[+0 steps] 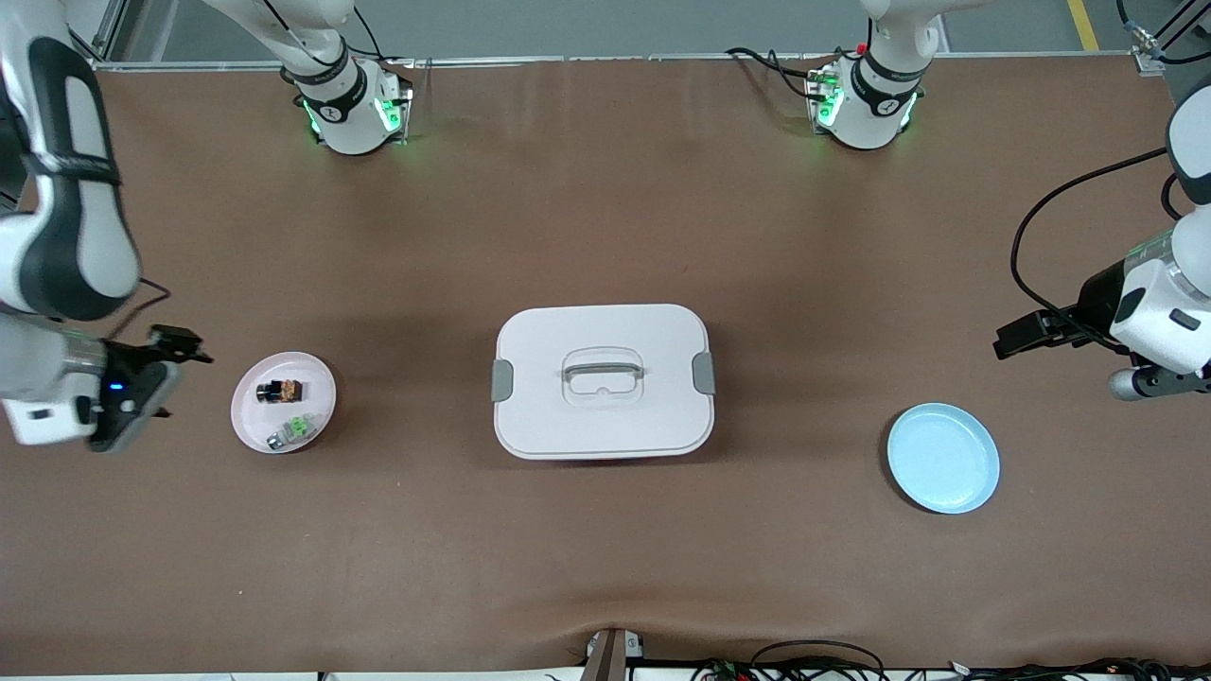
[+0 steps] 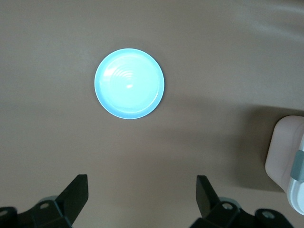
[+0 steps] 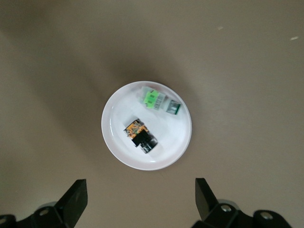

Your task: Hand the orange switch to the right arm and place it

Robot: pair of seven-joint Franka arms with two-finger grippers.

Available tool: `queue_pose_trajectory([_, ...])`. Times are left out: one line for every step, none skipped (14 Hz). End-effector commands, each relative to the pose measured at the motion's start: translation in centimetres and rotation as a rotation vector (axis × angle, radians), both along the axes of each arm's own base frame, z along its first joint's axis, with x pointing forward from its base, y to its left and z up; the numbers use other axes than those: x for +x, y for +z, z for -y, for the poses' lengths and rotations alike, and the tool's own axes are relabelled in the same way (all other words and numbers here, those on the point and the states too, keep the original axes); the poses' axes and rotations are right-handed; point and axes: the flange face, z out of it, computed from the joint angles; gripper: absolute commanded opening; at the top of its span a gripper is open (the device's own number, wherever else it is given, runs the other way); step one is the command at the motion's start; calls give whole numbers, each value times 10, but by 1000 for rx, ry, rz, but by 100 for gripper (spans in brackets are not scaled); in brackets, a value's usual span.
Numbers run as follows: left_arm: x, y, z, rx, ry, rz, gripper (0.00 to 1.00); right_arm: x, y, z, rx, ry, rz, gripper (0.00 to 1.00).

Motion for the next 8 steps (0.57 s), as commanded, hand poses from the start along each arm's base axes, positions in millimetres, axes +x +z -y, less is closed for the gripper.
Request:
queue_pose_trajectory([-8, 9, 2, 49, -16, 7, 100, 9, 14, 14, -37, -152, 4, 100])
queue_pose_trajectory([-9, 10, 2, 51, -12, 6, 100, 10, 21, 14, -53, -260, 10, 100])
queue_pose_trajectory([-9, 10, 2, 50, -12, 6, 100, 8, 24, 13, -66, -361, -7, 100])
queue_pose_trajectory([-9, 10, 2, 51, -12, 6, 100, 3, 29, 14, -81, -476, -37, 100])
queue_pose_trajectory([-9, 10, 1, 52, -12, 6, 100, 4, 44, 15, -98, -581, -33, 100])
queue_pose_trajectory([-12, 11, -1, 52, -21, 6, 100, 3, 57, 16, -107, -635, -39, 100])
queue_pose_trajectory([-15, 13, -3, 54, -36, 7, 100, 2, 70, 17, -111, -660, -42, 100])
queue_pose_trajectory([-18, 15, -12, 55, -34, 7, 100, 4, 84, 19, -110, -678, -17, 100])
